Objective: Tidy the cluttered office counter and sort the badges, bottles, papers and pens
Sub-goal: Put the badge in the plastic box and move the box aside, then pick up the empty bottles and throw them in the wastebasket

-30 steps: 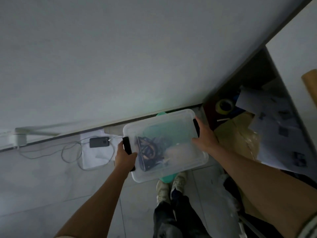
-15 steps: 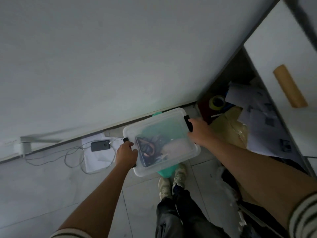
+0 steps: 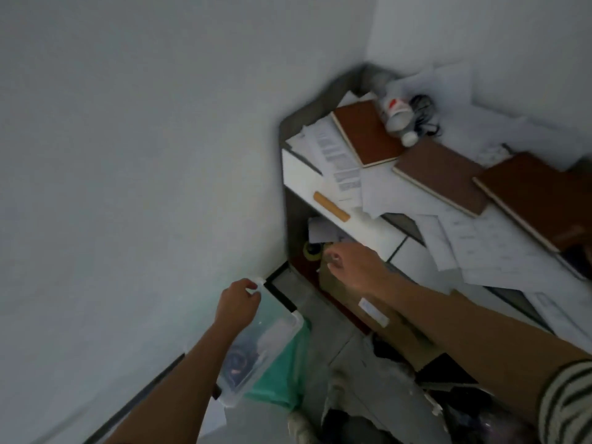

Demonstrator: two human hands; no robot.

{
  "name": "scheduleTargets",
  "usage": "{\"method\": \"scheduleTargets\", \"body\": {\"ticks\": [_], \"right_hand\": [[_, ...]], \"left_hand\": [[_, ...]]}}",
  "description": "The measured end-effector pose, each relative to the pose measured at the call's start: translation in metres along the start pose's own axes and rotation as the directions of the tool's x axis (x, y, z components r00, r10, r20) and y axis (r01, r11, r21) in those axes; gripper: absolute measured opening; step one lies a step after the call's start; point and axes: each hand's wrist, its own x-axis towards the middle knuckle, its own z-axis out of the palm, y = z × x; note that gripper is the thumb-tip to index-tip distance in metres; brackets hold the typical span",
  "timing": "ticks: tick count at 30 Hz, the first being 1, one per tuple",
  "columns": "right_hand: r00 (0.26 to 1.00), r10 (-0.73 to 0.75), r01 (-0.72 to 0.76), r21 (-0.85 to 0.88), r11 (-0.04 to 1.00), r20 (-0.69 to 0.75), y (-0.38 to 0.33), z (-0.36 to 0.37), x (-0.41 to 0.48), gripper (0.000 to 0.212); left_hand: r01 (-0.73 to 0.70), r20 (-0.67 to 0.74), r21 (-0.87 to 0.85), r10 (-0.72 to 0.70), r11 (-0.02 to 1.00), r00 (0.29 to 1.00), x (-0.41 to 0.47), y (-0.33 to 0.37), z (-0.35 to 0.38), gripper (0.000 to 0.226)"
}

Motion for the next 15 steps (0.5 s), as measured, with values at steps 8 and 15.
{"method": "scheduleTargets", "body": {"ticks": [8,15], "right_hand": [[0.92,0.226,-0.216,0.065,0.974,-0.32,0.074,-0.098,-0.089,0.028],[0.792,0.444,-0.408,0.179,0.895,-0.418,0.166,-0.151,-0.18,0.03]], "left_hand": [[-0.401,0.092,0.101,0.393,0.911,0.915,-0.006,0.159,0.022,0.02],[-0.657,0.26,0.088,0.62,0.749,0.741,-0.039,0.286,0.092,0.014]]}}
